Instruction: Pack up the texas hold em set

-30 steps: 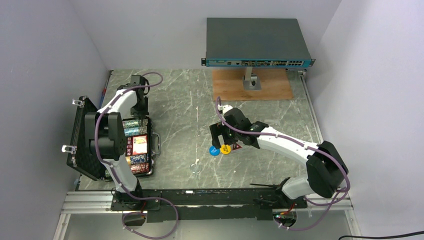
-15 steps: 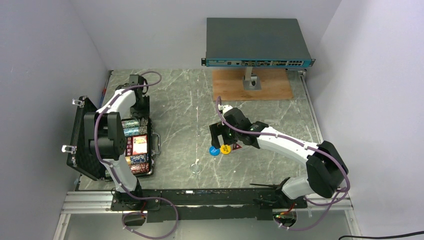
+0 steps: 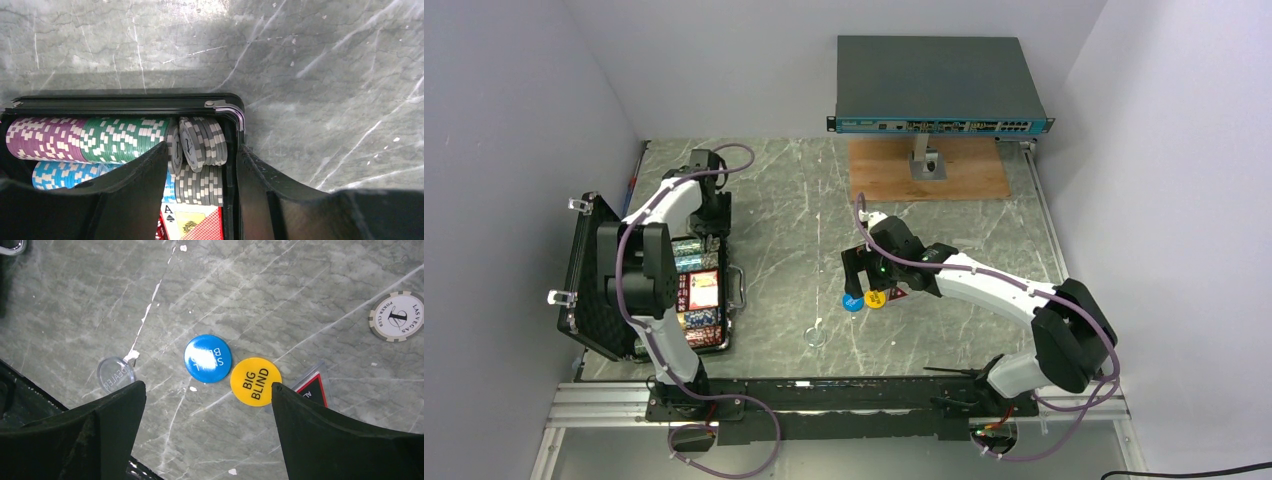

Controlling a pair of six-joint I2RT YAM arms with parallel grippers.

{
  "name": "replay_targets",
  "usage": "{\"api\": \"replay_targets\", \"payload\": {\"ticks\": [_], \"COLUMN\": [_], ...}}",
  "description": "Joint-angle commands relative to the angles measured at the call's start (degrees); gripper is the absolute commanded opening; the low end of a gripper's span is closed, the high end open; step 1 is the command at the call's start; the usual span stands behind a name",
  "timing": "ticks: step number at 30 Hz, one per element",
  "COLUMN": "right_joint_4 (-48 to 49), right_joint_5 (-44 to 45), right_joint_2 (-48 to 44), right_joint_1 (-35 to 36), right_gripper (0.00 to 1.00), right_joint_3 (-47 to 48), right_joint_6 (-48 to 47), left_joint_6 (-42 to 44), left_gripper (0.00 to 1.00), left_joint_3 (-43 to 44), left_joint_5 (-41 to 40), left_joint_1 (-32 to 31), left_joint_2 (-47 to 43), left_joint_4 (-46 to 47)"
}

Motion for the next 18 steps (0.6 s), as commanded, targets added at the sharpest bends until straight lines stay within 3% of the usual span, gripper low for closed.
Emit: {"api": "replay_targets", "payload": {"ticks": [1, 10, 18], "right_joint_4": [2.2, 2.1, 2.3], "right_joint_5": [-0.6, -0.8, -1.2], "right_joint_2": [0.0, 0.0, 0.4], "right_joint_1": [0.2, 0.2, 0.3], "right_gripper": [0.96, 0.96, 0.96], "right_joint_3": [0.0, 0.0, 0.1], "right_joint_6": [1.0, 1.3, 1.6], "left_joint_6": [-0.9, -0.5, -0.1], "left_gripper": [0.56, 0.48, 0.5], "left_joint_3": [2.6, 0.9, -0.4], "left_joint_5": [-2.9, -6.1, -8.5], "left_joint_1": [-0.1, -0.1, -0.2], "left_joint_2": [1.4, -2.1, -3.7], "left_joint_4": [-0.4, -0.2, -0.5]}}
